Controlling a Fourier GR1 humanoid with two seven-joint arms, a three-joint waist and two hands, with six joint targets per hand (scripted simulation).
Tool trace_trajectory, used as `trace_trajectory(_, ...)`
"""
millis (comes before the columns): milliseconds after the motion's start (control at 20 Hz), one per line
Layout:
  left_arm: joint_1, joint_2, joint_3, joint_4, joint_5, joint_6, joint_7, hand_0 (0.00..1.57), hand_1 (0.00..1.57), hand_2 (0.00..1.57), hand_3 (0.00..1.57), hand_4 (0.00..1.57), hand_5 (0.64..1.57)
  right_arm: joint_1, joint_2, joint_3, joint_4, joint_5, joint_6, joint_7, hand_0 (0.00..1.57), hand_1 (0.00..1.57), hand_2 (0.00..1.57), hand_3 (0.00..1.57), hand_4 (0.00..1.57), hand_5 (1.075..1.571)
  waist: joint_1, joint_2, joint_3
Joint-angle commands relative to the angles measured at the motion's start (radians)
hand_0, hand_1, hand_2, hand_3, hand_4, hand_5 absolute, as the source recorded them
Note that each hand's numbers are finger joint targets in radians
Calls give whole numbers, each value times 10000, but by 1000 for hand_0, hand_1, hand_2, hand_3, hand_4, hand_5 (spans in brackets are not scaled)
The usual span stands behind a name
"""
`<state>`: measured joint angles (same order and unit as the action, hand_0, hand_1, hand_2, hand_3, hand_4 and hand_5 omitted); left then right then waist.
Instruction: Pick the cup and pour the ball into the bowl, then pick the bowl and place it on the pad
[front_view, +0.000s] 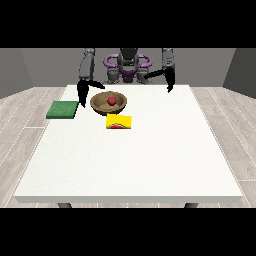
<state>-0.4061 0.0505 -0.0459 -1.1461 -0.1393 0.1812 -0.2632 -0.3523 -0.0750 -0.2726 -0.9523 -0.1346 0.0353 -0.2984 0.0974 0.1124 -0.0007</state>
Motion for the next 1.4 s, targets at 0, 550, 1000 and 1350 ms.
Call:
trace_trajectory(0, 103, 400, -25, -784, 330, -942, 348, 0, 0, 0, 0, 0, 1565, -316, 281, -128, 1133, 161, -635, -1025, 0, 0, 0, 0, 251, 1567, 577, 76, 13)
trace_trajectory(550, -391, 1047, 914, -1156, 673, -1370, 746, 0, 0, 0, 0, 0, 1566, -1242, 138, -31, 3336, 14, -350, -2447, 0, 0, 0, 0, 126, 1562, 83, 650, 12)
trace_trajectory(1000, -402, 543, 201, -1836, 466, -1386, 366, 0, 0, 0, 0, 519, 1557, -600, -460, 298, 4247, 1548, -3667, -1262, 1571, 1571, 1571, 1506, 893, 1526, 1145, 1424, -26)
trace_trajectory(1350, -336, 555, 361, -1123, 635, -1563, 678, 0, 0, 0, 0, 898, 1466, -1229, -816, 1129, 3832, 2826, -5511, 1383, 1571, 1571, 1571, 1256, 898, 1566, 1153, 175, -41)
